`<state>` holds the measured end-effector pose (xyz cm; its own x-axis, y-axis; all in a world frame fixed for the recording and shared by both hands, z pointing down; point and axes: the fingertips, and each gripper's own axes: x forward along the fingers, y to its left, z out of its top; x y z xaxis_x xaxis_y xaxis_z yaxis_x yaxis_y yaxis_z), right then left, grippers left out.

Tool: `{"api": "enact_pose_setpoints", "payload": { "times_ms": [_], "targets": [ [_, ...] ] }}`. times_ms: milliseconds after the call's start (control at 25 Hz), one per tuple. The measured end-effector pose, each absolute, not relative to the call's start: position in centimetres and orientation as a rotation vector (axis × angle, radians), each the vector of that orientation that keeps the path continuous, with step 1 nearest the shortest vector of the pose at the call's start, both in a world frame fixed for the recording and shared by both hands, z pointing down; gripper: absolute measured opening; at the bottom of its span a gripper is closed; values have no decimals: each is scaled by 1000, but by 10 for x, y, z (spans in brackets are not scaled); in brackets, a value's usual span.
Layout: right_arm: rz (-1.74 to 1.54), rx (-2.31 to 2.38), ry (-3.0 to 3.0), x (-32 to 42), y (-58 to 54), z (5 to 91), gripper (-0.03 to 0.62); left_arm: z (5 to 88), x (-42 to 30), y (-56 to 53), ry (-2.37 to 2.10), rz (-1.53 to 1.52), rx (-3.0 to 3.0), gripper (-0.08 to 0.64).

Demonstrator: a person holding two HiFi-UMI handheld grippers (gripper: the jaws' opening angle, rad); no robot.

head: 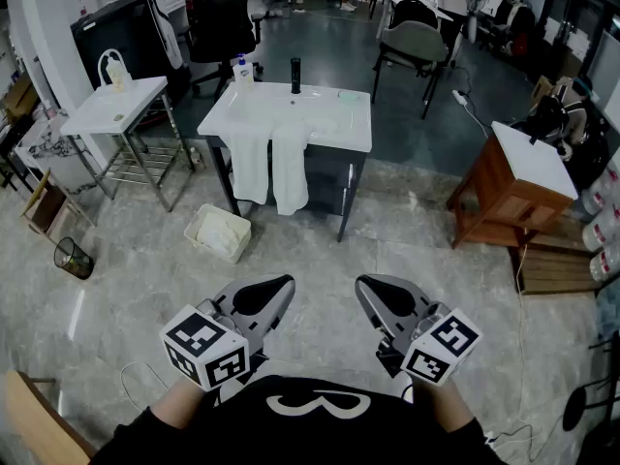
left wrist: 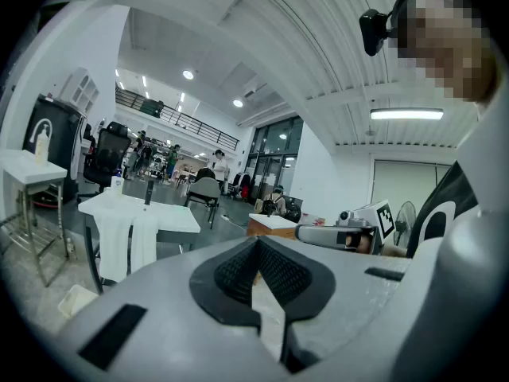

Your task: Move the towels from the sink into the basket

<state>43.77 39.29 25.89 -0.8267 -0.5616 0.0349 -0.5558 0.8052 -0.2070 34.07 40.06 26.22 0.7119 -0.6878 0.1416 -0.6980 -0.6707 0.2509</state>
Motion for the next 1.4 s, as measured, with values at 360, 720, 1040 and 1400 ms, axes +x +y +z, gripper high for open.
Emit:
{"api": "enact_pose_setpoints", "payload": {
  "times_ms": [360, 720, 1040, 1400],
  "targets": [
    [-251, -867, 2943, 447, 421, 237, 3, 249, 346, 420, -1131, 59, 2653, 6],
    [-288, -925, 2882, 450, 394, 234, 3, 248, 337, 397, -1095, 46, 2657, 6],
    [-294, -1011, 2891, 418, 333, 242, 93, 253, 304, 338, -1061, 25, 2647, 6],
    [-361, -1088, 2918, 356, 232, 267, 225, 274, 240, 237, -1008, 16, 2601, 6]
  ]
}}
